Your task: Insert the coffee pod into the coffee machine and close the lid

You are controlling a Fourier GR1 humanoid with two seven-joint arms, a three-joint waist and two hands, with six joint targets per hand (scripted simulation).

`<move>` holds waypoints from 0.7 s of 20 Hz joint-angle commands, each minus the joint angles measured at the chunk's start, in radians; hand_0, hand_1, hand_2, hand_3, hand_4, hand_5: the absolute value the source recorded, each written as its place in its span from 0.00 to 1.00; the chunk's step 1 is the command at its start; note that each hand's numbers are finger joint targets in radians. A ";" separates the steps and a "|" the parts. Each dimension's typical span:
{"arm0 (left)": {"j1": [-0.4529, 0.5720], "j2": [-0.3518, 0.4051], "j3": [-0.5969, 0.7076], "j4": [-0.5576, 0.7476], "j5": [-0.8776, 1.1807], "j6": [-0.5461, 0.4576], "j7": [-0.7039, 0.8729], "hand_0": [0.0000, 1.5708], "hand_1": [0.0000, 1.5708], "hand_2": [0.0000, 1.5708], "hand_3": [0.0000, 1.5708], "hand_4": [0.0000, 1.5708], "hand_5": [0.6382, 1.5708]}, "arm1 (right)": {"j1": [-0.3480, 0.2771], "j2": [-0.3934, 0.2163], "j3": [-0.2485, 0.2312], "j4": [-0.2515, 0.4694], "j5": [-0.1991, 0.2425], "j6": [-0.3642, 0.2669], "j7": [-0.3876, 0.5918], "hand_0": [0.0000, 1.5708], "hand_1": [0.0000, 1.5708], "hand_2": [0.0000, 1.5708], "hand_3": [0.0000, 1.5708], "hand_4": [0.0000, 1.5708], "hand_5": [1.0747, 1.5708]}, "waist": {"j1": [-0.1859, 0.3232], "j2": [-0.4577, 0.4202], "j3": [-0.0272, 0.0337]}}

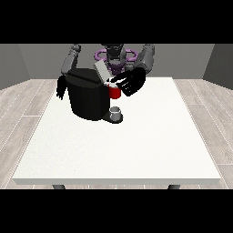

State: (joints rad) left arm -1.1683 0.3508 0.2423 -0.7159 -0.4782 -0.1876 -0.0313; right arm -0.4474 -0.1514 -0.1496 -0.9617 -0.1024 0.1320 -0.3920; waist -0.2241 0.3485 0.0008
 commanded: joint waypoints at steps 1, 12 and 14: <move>0.141 -0.104 -0.027 -0.042 0.037 -0.012 -0.125 0.00 0.00 0.00 0.00 0.00 1.00 | 0.070 -0.043 -0.052 0.058 -0.029 0.019 -0.011 0.00 0.00 0.00 0.00 0.22 1.00 | 0.077 -0.077 -0.0008; 0.537 -0.293 0.024 -0.103 0.235 -0.120 -0.313 0.00 0.00 0.00 0.00 0.09 1.00 | 0.304 -0.039 -0.088 0.141 -0.045 0.069 -0.147 0.00 0.00 0.00 0.00 0.14 1.00 | 0.261 -0.356 -0.0015; 0.625 -0.271 0.045 -0.073 0.253 -0.142 -0.332 0.00 0.00 0.00 0.00 0.15 1.00 | 0.331 0.007 -0.036 0.074 -0.016 0.030 -0.096 0.00 0.00 0.00 0.00 0.11 1.00 | 0.243 -0.434 -0.0025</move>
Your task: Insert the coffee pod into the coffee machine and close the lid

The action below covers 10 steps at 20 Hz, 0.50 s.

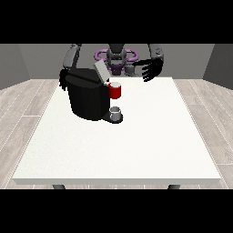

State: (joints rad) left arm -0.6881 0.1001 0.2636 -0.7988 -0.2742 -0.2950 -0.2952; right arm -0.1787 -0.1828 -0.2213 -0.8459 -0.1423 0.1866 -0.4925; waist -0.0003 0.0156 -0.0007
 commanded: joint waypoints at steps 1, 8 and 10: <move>0.196 -0.034 0.017 0.016 0.051 -0.041 -0.099 0.00 0.00 0.00 0.00 0.17 1.00 | 0.098 0.055 0.067 -0.060 0.045 -0.023 0.014 0.00 0.00 0.00 0.00 0.05 1.00 | -0.001 -0.120 -0.0010; 0.412 0.011 0.047 0.032 0.092 -0.112 -0.094 0.00 0.00 0.00 0.00 0.16 1.00 | 0.150 0.127 0.220 -0.256 0.139 -0.071 0.129 0.00 0.00 0.00 0.00 0.00 1.00 | -0.021 -0.317 -0.0014; 0.458 -0.001 0.039 0.045 0.074 -0.081 -0.106 0.00 0.00 0.00 0.00 0.21 1.00 | 0.146 0.179 0.305 -0.335 0.185 -0.125 0.174 0.00 0.00 0.00 0.00 0.09 1.00 | -0.062 -0.346 -0.0015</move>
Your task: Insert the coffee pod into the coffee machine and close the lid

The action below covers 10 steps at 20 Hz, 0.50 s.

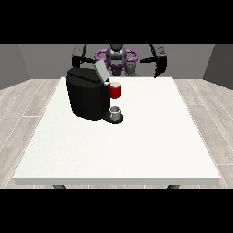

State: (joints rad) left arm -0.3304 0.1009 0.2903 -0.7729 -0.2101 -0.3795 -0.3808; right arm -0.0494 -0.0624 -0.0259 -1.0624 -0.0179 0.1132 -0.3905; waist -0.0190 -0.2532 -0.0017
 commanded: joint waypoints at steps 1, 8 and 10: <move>0.150 0.033 0.020 0.024 0.014 -0.027 -0.041 0.00 0.00 0.00 0.00 0.21 1.00 | 0.071 0.059 0.126 -0.144 0.059 -0.023 0.021 0.00 0.00 0.00 0.00 0.12 1.00 | -0.051 -0.098 0.0001; 0.212 0.006 0.009 -0.042 0.033 -0.013 -0.002 0.00 0.00 0.00 0.00 0.19 1.00 | 0.037 0.049 0.194 -0.399 0.069 -0.070 0.179 0.00 0.00 0.00 0.00 0.11 1.00 | -0.027 -0.138 0.0016; 0.196 0.028 0.018 -0.062 0.054 -0.031 0.005 0.00 0.00 0.00 0.00 0.19 1.00 | 0.000 0.042 0.204 -0.492 0.082 -0.078 0.259 0.00 0.00 0.00 0.00 0.13 1.00 | -0.047 -0.110 0.0015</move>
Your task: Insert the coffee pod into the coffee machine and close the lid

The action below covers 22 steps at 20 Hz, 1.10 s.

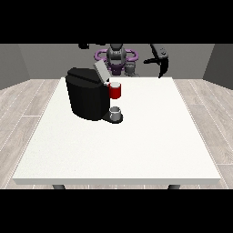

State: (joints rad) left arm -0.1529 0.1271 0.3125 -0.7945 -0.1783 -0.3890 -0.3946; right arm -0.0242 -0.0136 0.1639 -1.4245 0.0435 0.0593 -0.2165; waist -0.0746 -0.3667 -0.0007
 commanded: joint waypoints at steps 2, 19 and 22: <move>0.024 -0.012 -0.028 -0.098 0.033 -0.034 -0.065 0.00 0.00 0.00 0.00 0.12 1.00 | -0.044 0.013 0.021 -0.133 0.071 -0.085 0.024 0.00 0.00 0.00 0.00 0.21 1.00 | 0.055 0.123 0.0007; 0.066 -0.079 -0.159 -0.378 0.072 -0.013 -0.025 0.00 0.00 0.00 0.00 0.23 1.00 | -0.302 -0.018 -0.066 -0.010 0.166 -0.231 0.110 0.00 0.00 0.00 0.00 0.15 1.00 | 0.175 0.324 0.0009; 0.146 -0.042 -0.157 -0.365 0.059 -0.035 -0.072 0.00 0.00 0.00 0.00 0.24 1.00 | -0.315 -0.011 -0.066 -0.036 0.143 -0.213 0.191 0.00 0.00 0.00 0.00 0.22 1.00 | 0.164 0.311 0.0007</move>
State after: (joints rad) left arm -0.0813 0.0780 0.1711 -1.1404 -0.1076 -0.4292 -0.4411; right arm -0.3133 -0.0111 0.1206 -1.4493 0.2011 -0.1878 -0.0914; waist 0.1024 -0.0475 0.0002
